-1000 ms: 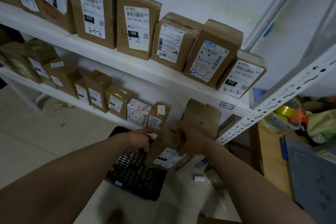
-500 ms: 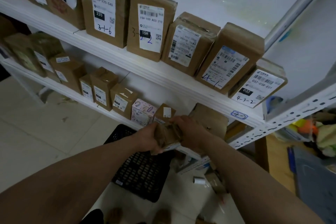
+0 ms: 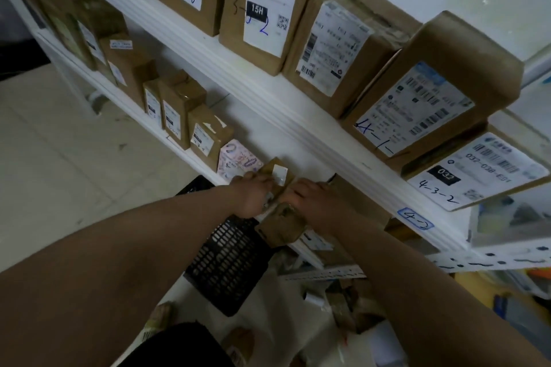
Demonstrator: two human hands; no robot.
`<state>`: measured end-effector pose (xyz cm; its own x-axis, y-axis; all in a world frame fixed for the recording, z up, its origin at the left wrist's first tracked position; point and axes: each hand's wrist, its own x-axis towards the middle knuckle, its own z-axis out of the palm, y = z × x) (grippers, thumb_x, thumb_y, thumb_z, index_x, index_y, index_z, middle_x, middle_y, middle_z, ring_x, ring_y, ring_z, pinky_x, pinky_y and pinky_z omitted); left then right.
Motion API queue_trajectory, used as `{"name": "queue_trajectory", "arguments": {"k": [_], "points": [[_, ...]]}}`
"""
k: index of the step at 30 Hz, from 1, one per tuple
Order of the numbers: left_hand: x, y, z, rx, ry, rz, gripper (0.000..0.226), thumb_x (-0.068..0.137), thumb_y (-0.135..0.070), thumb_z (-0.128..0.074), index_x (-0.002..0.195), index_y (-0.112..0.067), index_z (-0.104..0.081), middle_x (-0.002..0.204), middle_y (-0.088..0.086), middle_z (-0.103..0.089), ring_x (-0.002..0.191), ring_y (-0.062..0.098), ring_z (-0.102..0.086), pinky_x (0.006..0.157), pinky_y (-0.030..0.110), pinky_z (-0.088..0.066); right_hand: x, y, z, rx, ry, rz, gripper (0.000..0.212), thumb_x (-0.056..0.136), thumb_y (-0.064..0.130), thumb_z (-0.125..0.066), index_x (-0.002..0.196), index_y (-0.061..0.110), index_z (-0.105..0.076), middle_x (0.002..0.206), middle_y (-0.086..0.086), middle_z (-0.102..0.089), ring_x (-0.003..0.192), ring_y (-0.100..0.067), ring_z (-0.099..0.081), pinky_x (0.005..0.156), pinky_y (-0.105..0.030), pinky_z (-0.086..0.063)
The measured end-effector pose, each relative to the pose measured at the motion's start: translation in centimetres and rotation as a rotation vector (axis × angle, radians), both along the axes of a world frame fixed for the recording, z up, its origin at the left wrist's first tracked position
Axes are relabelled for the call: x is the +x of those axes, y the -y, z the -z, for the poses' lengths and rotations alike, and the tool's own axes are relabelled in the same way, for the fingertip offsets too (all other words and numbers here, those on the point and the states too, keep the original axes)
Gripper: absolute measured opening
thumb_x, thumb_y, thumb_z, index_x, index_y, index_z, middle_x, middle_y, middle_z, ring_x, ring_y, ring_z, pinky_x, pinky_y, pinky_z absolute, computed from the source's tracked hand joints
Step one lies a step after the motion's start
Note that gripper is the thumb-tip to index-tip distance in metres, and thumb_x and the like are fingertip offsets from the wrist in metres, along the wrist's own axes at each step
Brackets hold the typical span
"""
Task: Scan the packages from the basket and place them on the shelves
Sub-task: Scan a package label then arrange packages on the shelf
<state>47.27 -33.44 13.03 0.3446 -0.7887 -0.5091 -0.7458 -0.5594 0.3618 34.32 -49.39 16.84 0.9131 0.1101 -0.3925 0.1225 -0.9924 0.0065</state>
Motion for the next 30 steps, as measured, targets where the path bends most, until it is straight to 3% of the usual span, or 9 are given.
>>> {"name": "queue_trajectory", "arguments": {"k": [2,7,10,14,17,22,25,30], "points": [[0.3,1.1,0.9,0.029,0.007,0.022,0.073,0.097,-0.031,-0.057,0.159,-0.019,-0.021,0.167,0.005,-0.01,0.15,0.035,-0.014,0.117,0.052,-0.024,0.4,0.9,0.3,-0.005,-0.031,-0.012,0.083,0.077,0.007,-0.075,0.15,0.025,-0.041,0.15,-0.007,-0.041,0.143,-0.029,-0.032,0.113,-0.044,-0.031],[0.7,2.2,2.3,0.099,0.007,0.019,0.077,0.098,-0.035,-0.057,0.16,-0.024,-0.014,0.168,0.003,-0.006,0.152,0.033,-0.007,0.119,0.057,-0.02,0.9,1.6,1.5,0.043,0.054,-0.025,0.076,0.079,0.01,-0.071,0.148,0.026,-0.043,0.143,-0.007,-0.044,0.136,-0.029,-0.037,0.111,-0.039,-0.03],[0.6,2.3,2.5,0.12,0.038,0.002,0.076,0.097,-0.029,-0.057,0.16,-0.025,-0.014,0.168,0.003,-0.007,0.151,0.034,-0.01,0.117,0.054,-0.024,1.2,2.0,1.7,0.056,0.037,-0.04,0.085,0.075,0.007,-0.072,0.149,0.032,-0.038,0.146,-0.003,-0.04,0.14,-0.024,-0.032,0.112,-0.039,-0.028],[0.4,2.5,3.1,0.126,0.04,-0.011,0.083,0.094,-0.036,-0.061,0.16,-0.027,-0.013,0.168,0.002,-0.006,0.15,0.036,-0.012,0.118,0.054,-0.023,1.6,2.5,0.7,0.095,0.015,0.016,0.072,0.083,0.015,-0.066,0.148,0.033,-0.041,0.146,-0.003,-0.04,0.139,-0.025,-0.033,0.114,-0.042,-0.032],[0.5,2.4,3.3,0.13,0.055,-0.007,0.084,0.094,-0.037,-0.061,0.16,-0.026,-0.011,0.168,0.0,-0.002,0.15,0.037,-0.013,0.117,0.054,-0.024,2.0,3.0,0.8,0.114,-0.082,0.098,0.073,0.081,0.014,-0.067,0.146,0.033,-0.039,0.147,-0.002,-0.037,0.138,-0.025,-0.032,0.111,-0.046,-0.037],[0.3,2.3,3.1,0.166,0.064,0.003,0.081,0.095,-0.022,-0.057,0.161,-0.023,-0.009,0.168,-0.001,0.003,0.151,0.038,-0.01,0.117,0.053,-0.023,1.3,3.7,1.5,0.086,-0.178,0.115,0.073,0.079,0.018,-0.073,0.141,0.037,-0.039,0.135,-0.002,-0.046,0.125,-0.027,-0.045,0.101,-0.044,-0.045],[0.3,2.4,2.7,0.181,0.065,0.012,0.079,0.096,-0.02,-0.055,0.161,-0.022,-0.009,0.168,0.001,0.001,0.151,0.039,-0.01,0.116,0.054,-0.024,2.0,2.9,1.2,0.105,-0.332,0.137,0.082,0.076,0.011,-0.076,0.142,0.037,-0.036,0.127,-0.005,-0.043,0.114,-0.028,-0.049,0.095,-0.043,-0.049],[0.3,2.5,2.3,0.188,0.081,0.025,0.077,0.095,-0.022,-0.056,0.16,-0.022,-0.014,0.168,0.001,-0.001,0.149,0.038,-0.014,0.115,0.052,-0.025,2.8,1.8,0.2,0.085,-0.54,0.141,0.096,0.074,0.0,-0.077,0.151,0.033,-0.029,0.131,-0.01,-0.038,0.109,-0.033,-0.055,0.082,-0.04,-0.056]]}}
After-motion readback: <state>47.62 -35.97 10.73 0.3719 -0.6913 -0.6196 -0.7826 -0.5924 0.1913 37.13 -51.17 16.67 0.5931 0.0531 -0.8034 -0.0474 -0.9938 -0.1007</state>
